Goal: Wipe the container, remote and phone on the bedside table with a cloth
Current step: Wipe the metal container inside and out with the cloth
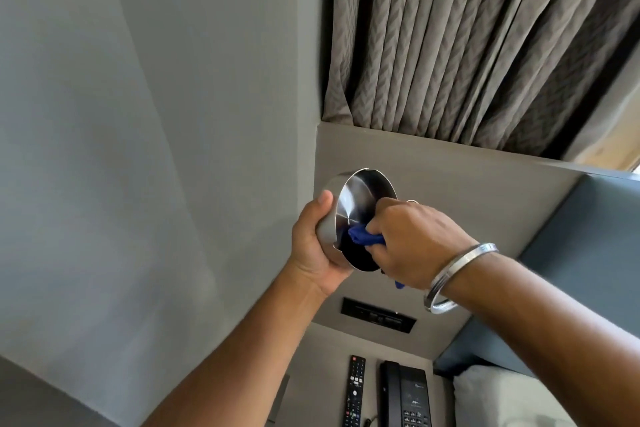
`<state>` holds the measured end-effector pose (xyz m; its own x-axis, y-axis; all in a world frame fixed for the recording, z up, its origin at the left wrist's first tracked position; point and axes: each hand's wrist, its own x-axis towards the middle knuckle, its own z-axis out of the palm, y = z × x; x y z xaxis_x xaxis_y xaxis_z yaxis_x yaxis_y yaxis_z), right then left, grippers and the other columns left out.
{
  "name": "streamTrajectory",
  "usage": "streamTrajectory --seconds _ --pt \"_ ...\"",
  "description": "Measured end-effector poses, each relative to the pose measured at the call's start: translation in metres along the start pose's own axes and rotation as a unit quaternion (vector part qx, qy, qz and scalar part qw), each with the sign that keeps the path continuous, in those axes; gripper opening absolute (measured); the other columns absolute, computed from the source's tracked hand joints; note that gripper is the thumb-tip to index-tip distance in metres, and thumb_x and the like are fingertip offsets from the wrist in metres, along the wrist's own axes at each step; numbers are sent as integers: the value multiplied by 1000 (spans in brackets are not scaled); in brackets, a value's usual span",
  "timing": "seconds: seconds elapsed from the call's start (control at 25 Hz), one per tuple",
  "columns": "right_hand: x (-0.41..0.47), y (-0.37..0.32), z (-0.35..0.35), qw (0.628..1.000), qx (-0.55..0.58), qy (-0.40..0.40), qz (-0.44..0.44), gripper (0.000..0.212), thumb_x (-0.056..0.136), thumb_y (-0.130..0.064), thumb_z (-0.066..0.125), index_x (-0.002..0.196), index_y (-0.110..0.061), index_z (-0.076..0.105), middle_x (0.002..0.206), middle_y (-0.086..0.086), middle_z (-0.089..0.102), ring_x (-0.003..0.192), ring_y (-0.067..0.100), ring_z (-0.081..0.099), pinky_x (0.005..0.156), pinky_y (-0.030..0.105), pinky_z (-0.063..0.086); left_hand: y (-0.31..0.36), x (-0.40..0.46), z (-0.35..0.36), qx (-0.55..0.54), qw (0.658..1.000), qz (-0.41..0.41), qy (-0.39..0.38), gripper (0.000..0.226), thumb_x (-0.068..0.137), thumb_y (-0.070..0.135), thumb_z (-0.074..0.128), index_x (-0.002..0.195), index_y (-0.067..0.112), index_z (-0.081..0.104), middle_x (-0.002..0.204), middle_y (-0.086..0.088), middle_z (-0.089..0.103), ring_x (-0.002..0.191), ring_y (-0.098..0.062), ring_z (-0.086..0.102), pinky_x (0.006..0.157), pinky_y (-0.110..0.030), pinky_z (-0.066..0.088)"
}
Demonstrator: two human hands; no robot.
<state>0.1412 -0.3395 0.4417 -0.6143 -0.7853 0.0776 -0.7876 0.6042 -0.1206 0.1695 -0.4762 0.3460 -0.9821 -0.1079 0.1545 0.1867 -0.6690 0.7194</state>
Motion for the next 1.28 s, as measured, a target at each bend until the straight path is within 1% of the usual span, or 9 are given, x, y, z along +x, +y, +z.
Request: streamTrajectory --seconds 0.16,0.32,0.48,0.52,0.72,0.84,0.96,1.04,1.28 --pt "-2 -1 -5 993 45 -103 28 20 78 -19 53 58 -16 57 54 2 60 53 18 59 58 32 56 -8 4 5 22 1000 4 17 63 52 55 89 98 12 79 89 -9 76 86 -25 71 77 -35 58" --pt "-3 0 -7 965 213 -140 57 27 78 -17 61 52 -17 56 56 5 57 52 16 52 54 30 45 -21 -2 12 9 1000 -5 6 56 57 59 84 90 13 82 83 -4 79 82 -18 75 75 -30 60" --pt "-16 12 -22 776 602 -151 109 10 80 -20 71 80 -10 73 76 12 71 67 21 67 63 29 55 -12 1 16 -3 997 -16 -72 69 79 58 68 121 3 68 112 -14 73 108 -26 68 97 -35 52" --pt "-22 19 -29 765 618 -153 100 16 79 -23 72 86 -8 73 80 15 72 69 23 68 63 30 56 -6 4 13 -6 997 -10 -81 76 78 57 70 129 1 61 120 -17 69 113 -29 64 100 -39 50" --pt "-42 65 -77 896 422 -19 139 35 66 -39 73 81 -8 71 79 22 73 73 37 71 70 49 58 15 13 -16 -80 994 51 -60 101 68 51 82 144 8 32 149 -23 23 138 -42 24 120 -60 9" --pt "-43 66 -86 938 311 81 128 25 76 -40 71 79 -15 70 64 8 72 65 34 70 67 53 59 17 14 -16 -82 991 67 -77 105 69 52 80 149 7 29 152 -22 19 143 -41 18 121 -62 1" --pt "-40 40 -67 967 210 141 11 18 83 -36 61 71 -22 64 61 -2 65 51 19 63 52 34 56 16 14 -8 -67 990 72 -97 103 74 50 77 152 0 30 150 -25 36 139 -41 33 120 -57 17" --pt "-31 23 -44 988 90 111 -52 9 82 -29 59 74 -27 63 75 -8 59 63 14 59 60 35 53 17 12 5 -43 990 69 -115 92 78 47 74 150 3 37 137 -20 56 127 -34 52 112 -47 37" --pt "-10 13 -13 999 -27 12 -17 12 81 -30 49 75 -23 56 77 -6 50 70 23 50 59 30 38 13 7 21 27 995 42 -81 82 70 50 81 136 9 57 117 -19 60 105 -31 58 92 -41 47"
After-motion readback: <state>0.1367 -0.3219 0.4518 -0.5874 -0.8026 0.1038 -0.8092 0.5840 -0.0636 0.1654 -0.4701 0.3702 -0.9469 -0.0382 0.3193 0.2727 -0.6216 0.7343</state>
